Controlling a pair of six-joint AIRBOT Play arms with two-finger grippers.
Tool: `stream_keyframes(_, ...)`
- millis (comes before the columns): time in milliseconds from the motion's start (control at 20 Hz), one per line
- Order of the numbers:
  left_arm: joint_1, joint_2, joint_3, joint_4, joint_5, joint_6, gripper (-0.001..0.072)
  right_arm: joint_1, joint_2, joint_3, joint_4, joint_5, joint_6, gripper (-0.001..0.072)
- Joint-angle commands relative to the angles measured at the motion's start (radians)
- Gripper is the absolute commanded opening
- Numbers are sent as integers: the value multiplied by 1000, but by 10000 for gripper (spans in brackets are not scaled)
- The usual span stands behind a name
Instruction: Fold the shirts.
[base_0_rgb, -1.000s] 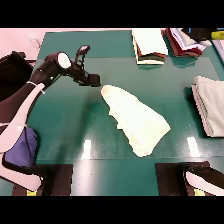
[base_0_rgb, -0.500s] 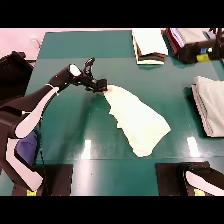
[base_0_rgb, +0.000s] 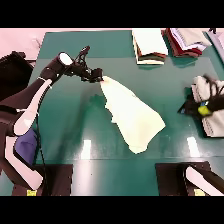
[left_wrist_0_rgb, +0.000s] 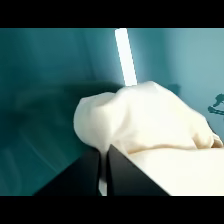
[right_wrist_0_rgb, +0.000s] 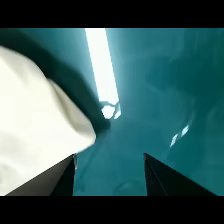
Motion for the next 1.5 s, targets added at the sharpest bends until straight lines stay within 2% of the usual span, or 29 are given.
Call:
stream_keyframes(0, 5, 0, 17, 3, -27, 6, 25, -51, -39, -203, 199, -61, -133, 483)
stream_keyframes(200, 5, 0, 17, 4, -48, 5, 25, 73, -125, -199, 293, -189, -166, 482)
stream_keyframes(250, 5, 0, 17, 4, -49, 5, 25, 111, -146, -179, 291, -213, -166, 460)
stream_keyframes(350, 5, 0, 17, 4, -61, 5, 25, 186, -182, -137, 291, -243, -178, 293)
stream_keyframes(450, 5, 7, 17, 4, -68, 4, 24, 241, -198, -89, 288, -242, -228, 16)
stream_keyframes(600, 16, 113, 18, 31, -54, 6, 23, 252, -133, 42, 285, -170, -257, 15)
stream_keyframes(700, 27, 246, 63, 141, -54, 8, 24, 227, -25, 196, 254, -91, -264, 14)
stream_keyframes(800, 29, 398, 135, 284, -58, 21, 24, 190, 93, 371, 213, -73, -222, 15)
stream_keyframes(1050, 10, 703, 182, 309, -58, 60, 23, 123, 228, 702, 184, -30, -122, 15)
stream_keyframes(1250, -82, 733, 172, 330, -129, 85, 23, 124, 209, 781, 186, 40, -48, 14)
stream_keyframes(1450, -182, 655, 39, 382, -179, 84, 23, 124, 165, 689, 182, 97, -35, 14)
